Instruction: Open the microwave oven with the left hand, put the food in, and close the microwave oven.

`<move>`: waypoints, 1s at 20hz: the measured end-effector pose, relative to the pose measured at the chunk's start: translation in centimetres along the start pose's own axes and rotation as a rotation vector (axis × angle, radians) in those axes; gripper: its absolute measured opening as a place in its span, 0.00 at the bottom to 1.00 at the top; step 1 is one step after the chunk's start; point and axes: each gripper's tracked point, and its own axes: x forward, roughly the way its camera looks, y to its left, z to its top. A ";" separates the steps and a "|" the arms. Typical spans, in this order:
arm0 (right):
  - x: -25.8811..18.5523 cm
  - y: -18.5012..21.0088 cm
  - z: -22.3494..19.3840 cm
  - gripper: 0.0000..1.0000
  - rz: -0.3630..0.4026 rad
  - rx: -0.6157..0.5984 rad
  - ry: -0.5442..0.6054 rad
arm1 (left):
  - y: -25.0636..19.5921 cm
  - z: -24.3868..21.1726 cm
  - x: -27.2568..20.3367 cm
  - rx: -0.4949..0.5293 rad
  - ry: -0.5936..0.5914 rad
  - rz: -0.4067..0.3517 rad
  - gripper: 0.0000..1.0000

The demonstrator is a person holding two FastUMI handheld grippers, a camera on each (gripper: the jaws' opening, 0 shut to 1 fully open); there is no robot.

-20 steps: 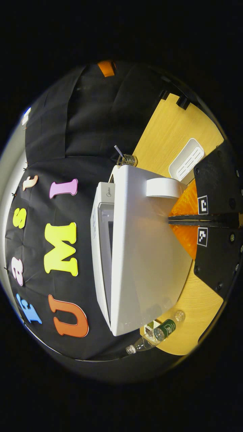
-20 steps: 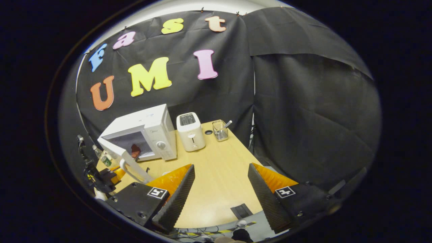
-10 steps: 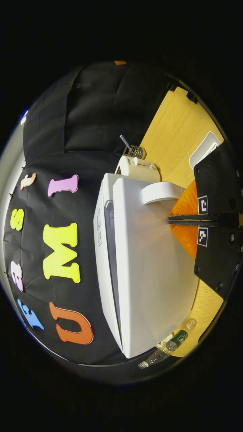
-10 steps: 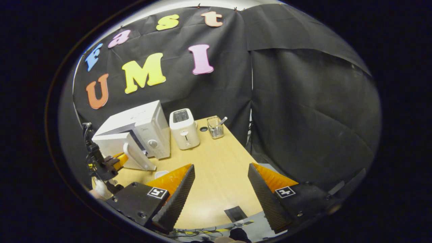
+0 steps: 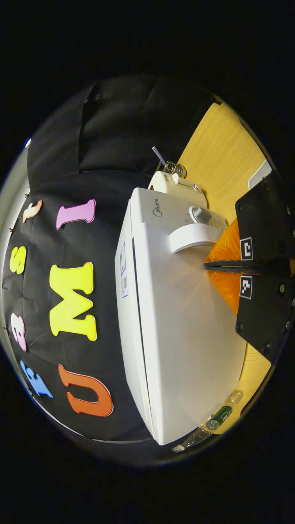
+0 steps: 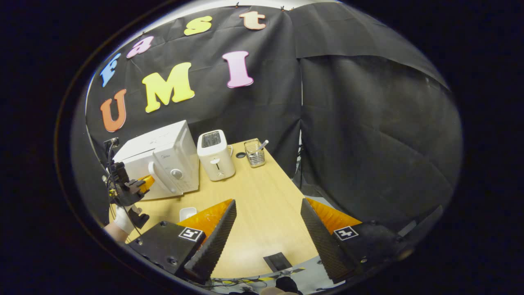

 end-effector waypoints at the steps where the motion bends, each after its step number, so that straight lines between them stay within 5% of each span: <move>1: 0.2 -0.1 0.0 1.00 -0.001 0.002 -0.001 | 0.1 0.0 0.1 0.001 -0.003 0.008 0.00; 9: 0.4 -0.1 -0.7 1.00 0.009 -0.007 0.009 | 0.4 -0.3 0.8 -0.016 0.021 0.069 0.00; 10: 0.4 0.1 -0.7 0.91 0.014 -0.008 0.012 | 0.5 -0.5 0.6 -0.017 0.025 0.074 0.00; 11: 0.4 0.3 -0.8 1.00 0.019 -0.010 0.011 | 0.5 -0.5 0.4 -0.015 0.022 0.075 0.00; 12: 0.5 0.3 -0.7 1.00 0.021 -0.012 0.008 | 0.6 -0.5 0.1 -0.015 0.024 0.076 0.11; 13: 0.5 0.4 -0.6 1.00 0.023 -0.011 0.005 | 0.6 -0.5 -0.2 -0.017 0.020 0.074 0.00; 14: 0.5 0.5 -0.5 1.00 0.026 -0.008 0.002 | 0.6 -0.6 -0.5 -0.017 0.020 0.074 0.11; 15: 0.5 0.7 -0.7 1.00 0.028 -0.009 0.003 | 0.7 -0.7 -0.8 -0.016 0.022 0.079 0.00; 18: 0.2 1.1 -1.0 1.00 0.040 -0.008 0.003 | 1.6 -1.2 -1.6 0.004 0.020 0.137 0.00; 20: -0.1 1.2 -1.1 1.00 0.041 -0.005 0.003 | 1.4 -2.0 -2.1 -0.005 0.028 0.133 0.96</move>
